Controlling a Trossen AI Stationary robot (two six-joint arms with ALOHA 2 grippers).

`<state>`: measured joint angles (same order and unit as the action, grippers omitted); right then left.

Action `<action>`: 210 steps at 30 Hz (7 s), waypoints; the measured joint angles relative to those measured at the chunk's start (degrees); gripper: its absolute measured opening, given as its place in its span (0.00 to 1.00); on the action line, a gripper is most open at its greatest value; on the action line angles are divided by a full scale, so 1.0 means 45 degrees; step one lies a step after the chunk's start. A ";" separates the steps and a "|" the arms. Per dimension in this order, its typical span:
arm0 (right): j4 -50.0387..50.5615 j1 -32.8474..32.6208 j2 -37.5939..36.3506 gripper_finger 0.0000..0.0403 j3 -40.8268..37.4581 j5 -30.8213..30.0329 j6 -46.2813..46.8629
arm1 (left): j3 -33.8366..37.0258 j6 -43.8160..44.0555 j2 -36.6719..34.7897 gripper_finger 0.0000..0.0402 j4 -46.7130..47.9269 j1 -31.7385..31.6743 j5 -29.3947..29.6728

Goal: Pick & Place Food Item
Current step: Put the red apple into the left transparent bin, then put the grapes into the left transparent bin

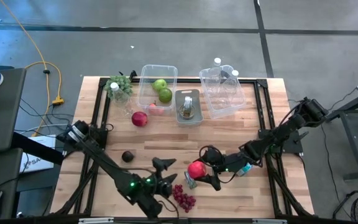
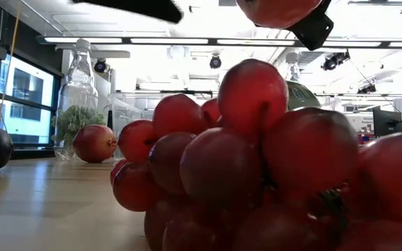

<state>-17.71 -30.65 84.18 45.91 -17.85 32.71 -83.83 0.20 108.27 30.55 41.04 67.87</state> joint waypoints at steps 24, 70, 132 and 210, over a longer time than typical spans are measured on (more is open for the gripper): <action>-0.3546 -0.0615 0.0005 0.83 -0.0010 -0.0768 -0.2149 | -0.0024 -0.8395 -0.0039 0.99 -0.7972 -0.0662 -0.1604; -0.5325 -0.0354 0.0772 0.83 0.0010 0.0741 -0.3435 | 0.0010 -1.2652 -0.0010 0.80 -1.0260 -0.0739 -0.3228; 0.0113 -0.3356 0.0699 0.92 -0.0005 -0.6621 -0.2837 | -0.0008 0.0697 -0.5500 0.80 0.4345 -1.1129 -1.0772; 0.0276 -0.3332 0.0704 0.92 -0.0005 -0.5273 -0.1559 | 0.0005 -0.0405 -0.3506 1.00 0.3494 -1.3199 -0.6561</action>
<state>-16.47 -45.65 87.35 45.89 -41.58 25.69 -83.81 -1.62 92.49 46.27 -18.36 38.34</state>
